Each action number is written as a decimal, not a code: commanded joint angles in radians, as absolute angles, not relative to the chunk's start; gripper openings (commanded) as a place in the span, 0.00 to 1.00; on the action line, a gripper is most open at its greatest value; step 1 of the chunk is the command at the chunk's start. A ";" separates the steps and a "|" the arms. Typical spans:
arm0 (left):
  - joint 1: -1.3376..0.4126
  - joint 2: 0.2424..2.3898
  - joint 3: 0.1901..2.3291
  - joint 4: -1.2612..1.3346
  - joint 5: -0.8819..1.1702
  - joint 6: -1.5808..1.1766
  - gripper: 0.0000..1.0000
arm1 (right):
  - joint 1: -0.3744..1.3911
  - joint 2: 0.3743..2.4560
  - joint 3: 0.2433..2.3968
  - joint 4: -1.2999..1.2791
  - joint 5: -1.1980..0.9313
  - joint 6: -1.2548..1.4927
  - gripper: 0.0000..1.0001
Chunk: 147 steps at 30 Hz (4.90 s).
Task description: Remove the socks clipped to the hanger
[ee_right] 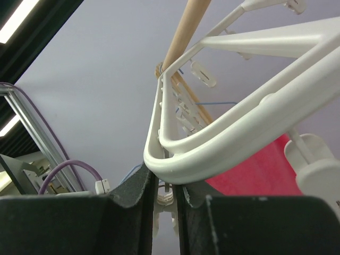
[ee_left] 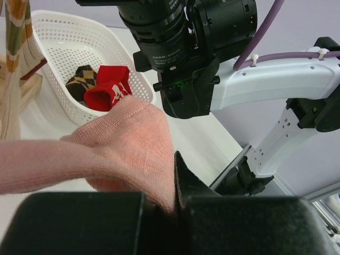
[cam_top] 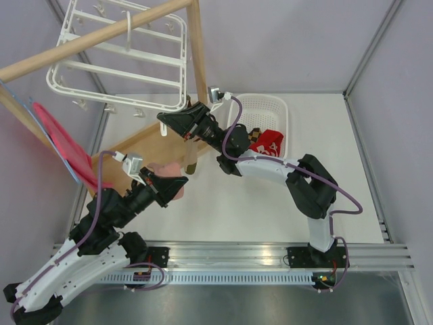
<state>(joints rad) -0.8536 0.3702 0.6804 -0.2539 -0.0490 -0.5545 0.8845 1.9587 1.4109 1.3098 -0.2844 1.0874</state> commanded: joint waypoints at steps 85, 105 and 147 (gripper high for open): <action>-0.851 2.089 1.796 -0.133 -0.436 -0.265 0.02 | 0.699 0.261 0.468 -0.287 0.706 0.560 0.89; -0.874 1.996 1.601 -0.005 -0.284 -0.236 1.00 | 0.699 0.296 0.469 -0.287 0.719 0.548 0.90; -0.614 1.367 0.552 0.919 -0.256 -0.305 1.00 | 0.699 0.399 0.399 -0.126 0.618 0.580 0.90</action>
